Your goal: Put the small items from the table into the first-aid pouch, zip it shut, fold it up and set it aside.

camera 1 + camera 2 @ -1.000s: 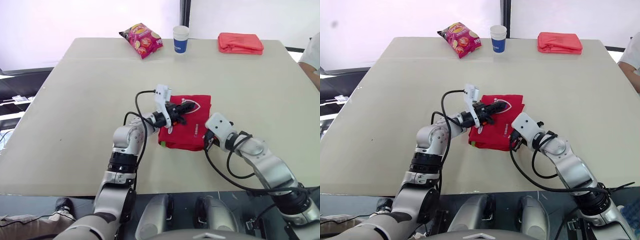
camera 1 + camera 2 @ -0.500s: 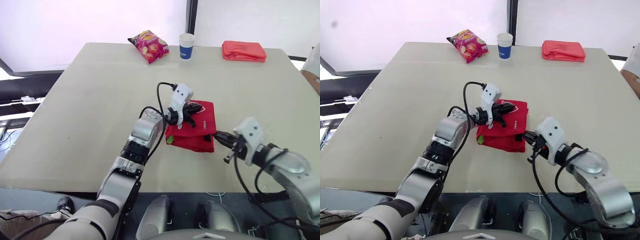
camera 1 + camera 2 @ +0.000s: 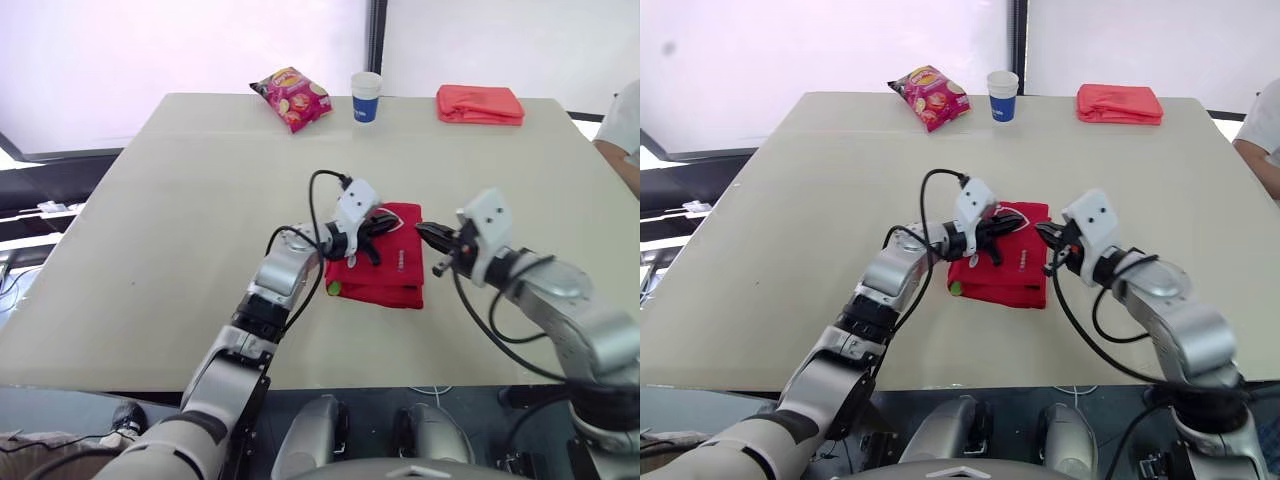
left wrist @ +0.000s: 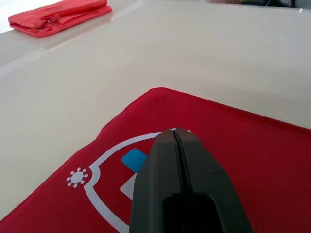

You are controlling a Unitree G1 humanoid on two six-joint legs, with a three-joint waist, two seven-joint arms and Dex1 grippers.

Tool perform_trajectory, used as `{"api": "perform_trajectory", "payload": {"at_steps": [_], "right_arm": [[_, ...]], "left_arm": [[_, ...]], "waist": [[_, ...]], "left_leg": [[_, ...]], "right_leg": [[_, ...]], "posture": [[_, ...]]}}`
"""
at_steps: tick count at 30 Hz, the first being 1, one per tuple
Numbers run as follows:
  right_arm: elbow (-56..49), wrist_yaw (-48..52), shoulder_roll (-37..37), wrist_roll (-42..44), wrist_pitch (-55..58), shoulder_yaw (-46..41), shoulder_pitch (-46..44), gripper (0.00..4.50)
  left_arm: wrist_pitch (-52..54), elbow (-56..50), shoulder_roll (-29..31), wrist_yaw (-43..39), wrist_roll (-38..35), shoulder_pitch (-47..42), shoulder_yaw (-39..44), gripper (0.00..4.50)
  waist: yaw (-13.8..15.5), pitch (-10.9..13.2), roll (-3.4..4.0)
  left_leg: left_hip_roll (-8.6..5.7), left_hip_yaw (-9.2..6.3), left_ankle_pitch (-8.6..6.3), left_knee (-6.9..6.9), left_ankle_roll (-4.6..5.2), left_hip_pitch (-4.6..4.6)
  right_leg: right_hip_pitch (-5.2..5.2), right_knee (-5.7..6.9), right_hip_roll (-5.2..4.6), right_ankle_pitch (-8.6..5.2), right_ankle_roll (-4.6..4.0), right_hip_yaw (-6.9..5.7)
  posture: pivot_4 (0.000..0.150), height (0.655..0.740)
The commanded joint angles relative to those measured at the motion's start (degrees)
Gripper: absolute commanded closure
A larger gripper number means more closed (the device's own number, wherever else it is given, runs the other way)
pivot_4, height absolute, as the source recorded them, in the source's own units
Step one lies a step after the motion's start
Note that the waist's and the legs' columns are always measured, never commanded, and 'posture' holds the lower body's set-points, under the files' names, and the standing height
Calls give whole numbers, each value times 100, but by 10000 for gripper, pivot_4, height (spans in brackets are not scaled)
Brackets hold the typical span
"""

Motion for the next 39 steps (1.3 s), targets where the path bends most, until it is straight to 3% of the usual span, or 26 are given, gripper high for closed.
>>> {"api": "perform_trajectory", "payload": {"at_steps": [1,9,13,14,15,17,18,21,22,23,24,26,27,28,35,39], "right_arm": [[409,61,-71,-342,-179,547,-39,45000],[1149,328,105,-571,-494,1208,165,45000],[897,277,330,-42,-232,360,185,45000],[706,319,380,236,-64,55,185,41078],[572,366,391,425,39,-148,206,39955],[52,429,397,1215,650,-923,164,36353],[-196,361,435,1741,1092,-1396,33,30256],[-426,12,581,2744,2115,-2200,-408,18407],[-366,-112,664,2966,2429,-2334,-572,12694],[-328,-220,721,3146,2680,-2449,-687,12694],[-266,-352,795,3232,2878,-2520,-769,5592],[6,-612,889,3159,3153,-2514,-855,0],[257,-718,938,3094,3231,-2519,-918,0],[478,-817,1018,3096,3378,-2605,-989,0],[1721,-1060,1182,2906,3963,-2829,-1288,0],[2107,-1149,1847,3150,4236,-3280,-1572,0]], "left_arm": [[601,-326,151,-265,-448,306,279,44801],[1259,-1602,1199,-1120,-1482,713,1039,44801],[1309,-1987,1789,-1576,-1776,1016,1312,44801],[1306,-2057,1904,-1677,-1856,1064,1374,45000],[1307,-2127,1964,-1725,-1904,1104,1405,45000],[1395,-2299,2235,-1956,-2161,1203,1621,40862],[1408,-2377,2439,-2100,-2253,1279,1745,38157],[1485,-2564,2859,-2353,-2488,1465,1980,25680],[1525,-2652,2968,-2427,-2580,1532,2046,20093],[1551,-2728,3041,-2464,-2651,1586,2084,20093],[1556,-2786,3079,-2466,-2688,1630,2105,13353],[1557,-2845,3164,-2493,-2753,1718,2147,6112],[1569,-2903,3208,-2508,-2802,1759,2189,1600],[1615,-2958,3239,-2496,-2874,1776,2229,745],[1681,-3142,3265,-2307,-3041,1860,2251,745],[1757,-3253,3139,-2005,-3156,1923,2295,745]], "waist": [[-18,8,3],[-110,31,9],[-116,45,12],[-106,48,14],[-105,65,8],[-92,118,24],[-91,140,25],[-99,188,32],[-113,190,32],[-124,190,32],[-126,190,32],[-97,191,33],[-88,191,33],[-90,192,32],[-88,201,36],[-139,202,34]], "left_leg": [[0,-1,0,0,0,-5],[2,2,3,-1,-5,-8],[0,1,1,-2,-7,-8],[0,0,1,-4,-8,-8],[-1,0,1,-5,-8,-8],[0,-2,0,-6,-9,-11],[-1,-1,0,-7,-10,-13],[-1,0,3,-10,-14,-30],[-1,1,3,-10,-15,-29],[-1,2,5,-18,-19,-29],[-1,4,6,-22,-20,-26],[-3,4,11,-38,-27,-25],[-5,4,12,-41,-28,-26],[-5,7,12,-42,-28,-26],[-7,37,13,-42,-27,-25],[-5,46,15,-50,-26,-22]], "right_leg": [[-5,0,0,4,-7,-2],[-5,2,5,-8,12,-2],[-10,0,4,-9,13,-1],[-10,0,3,-9,13,-1],[-10,0,3,-9,13,-1],[-12,0,1,-9,13,-1],[-15,0,-1,-9,13,1],[-35,2,-1,5,-7,2],[-36,2,-1,5,-7,2],[-38,2,-1,5,-7,2],[-39,2,-1,4,-7,2],[-41,1,-1,4,-8,2],[-43,1,-2,4,-9,2],[-43,1,-2,4,-9,3],[-51,8,1,3,0,22],[-54,12,7,1,2,33]], "posture": [[1500,7400],[1500,7400],[1500,7400],[1500,7400],[1500,7400],[1500,7400],[1500,7400],[1500,7400],[1500,7400],[1500,7400],[1500,7400],[1500,7400],[1500,7400],[1500,7400],[1500,7400],[1500,7400]]}}
